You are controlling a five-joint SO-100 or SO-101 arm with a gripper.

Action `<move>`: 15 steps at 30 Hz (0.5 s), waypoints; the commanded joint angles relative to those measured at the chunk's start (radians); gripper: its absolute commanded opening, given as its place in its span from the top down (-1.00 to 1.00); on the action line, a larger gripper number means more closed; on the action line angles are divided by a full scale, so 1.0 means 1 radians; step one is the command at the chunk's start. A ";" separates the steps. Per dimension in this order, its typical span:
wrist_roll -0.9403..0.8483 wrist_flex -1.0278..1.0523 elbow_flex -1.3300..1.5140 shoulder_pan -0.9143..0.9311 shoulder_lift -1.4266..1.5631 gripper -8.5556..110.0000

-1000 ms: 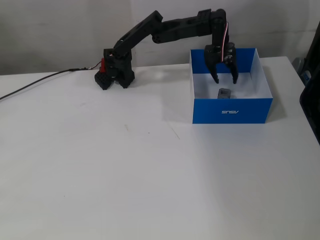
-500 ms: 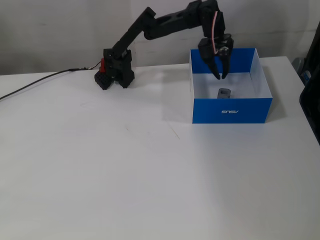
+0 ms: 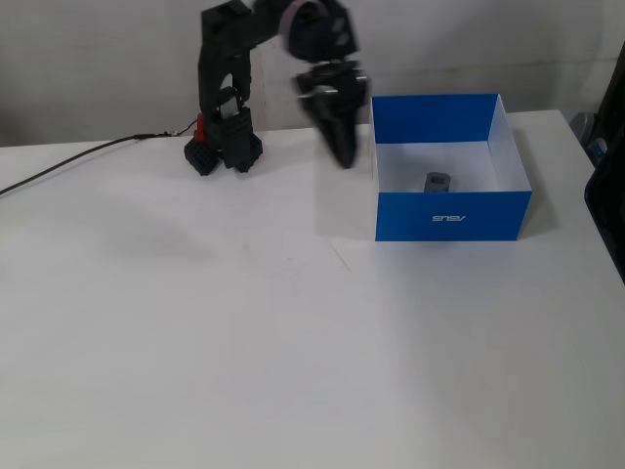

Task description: Grasp the gray block and put it in the box.

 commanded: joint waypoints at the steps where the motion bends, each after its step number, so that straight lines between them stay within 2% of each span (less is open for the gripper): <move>1: -0.018 0.037 0.014 -0.147 0.156 0.85; 8: -0.014 -0.002 0.080 -0.393 0.252 0.85; 15: -0.012 -0.284 0.627 -0.526 0.557 0.85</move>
